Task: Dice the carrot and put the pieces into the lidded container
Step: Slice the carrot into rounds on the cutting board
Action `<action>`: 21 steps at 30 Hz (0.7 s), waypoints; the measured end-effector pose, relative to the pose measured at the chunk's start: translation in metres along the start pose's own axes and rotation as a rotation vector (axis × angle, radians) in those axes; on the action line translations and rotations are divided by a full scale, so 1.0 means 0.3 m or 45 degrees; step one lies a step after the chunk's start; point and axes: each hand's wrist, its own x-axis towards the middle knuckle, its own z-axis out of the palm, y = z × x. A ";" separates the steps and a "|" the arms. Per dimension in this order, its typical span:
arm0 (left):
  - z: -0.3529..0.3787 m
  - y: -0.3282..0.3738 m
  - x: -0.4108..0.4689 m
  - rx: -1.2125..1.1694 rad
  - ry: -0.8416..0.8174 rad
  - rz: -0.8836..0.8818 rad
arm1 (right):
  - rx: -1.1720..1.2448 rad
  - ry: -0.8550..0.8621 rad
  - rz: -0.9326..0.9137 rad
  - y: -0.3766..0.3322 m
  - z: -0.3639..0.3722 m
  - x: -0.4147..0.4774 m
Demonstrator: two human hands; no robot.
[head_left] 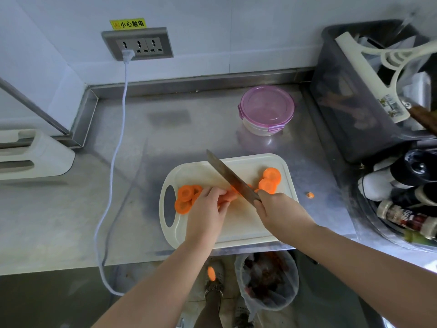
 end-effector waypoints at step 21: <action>-0.004 0.001 0.012 0.061 -0.011 0.015 | -0.029 -0.065 -0.054 -0.020 -0.016 -0.028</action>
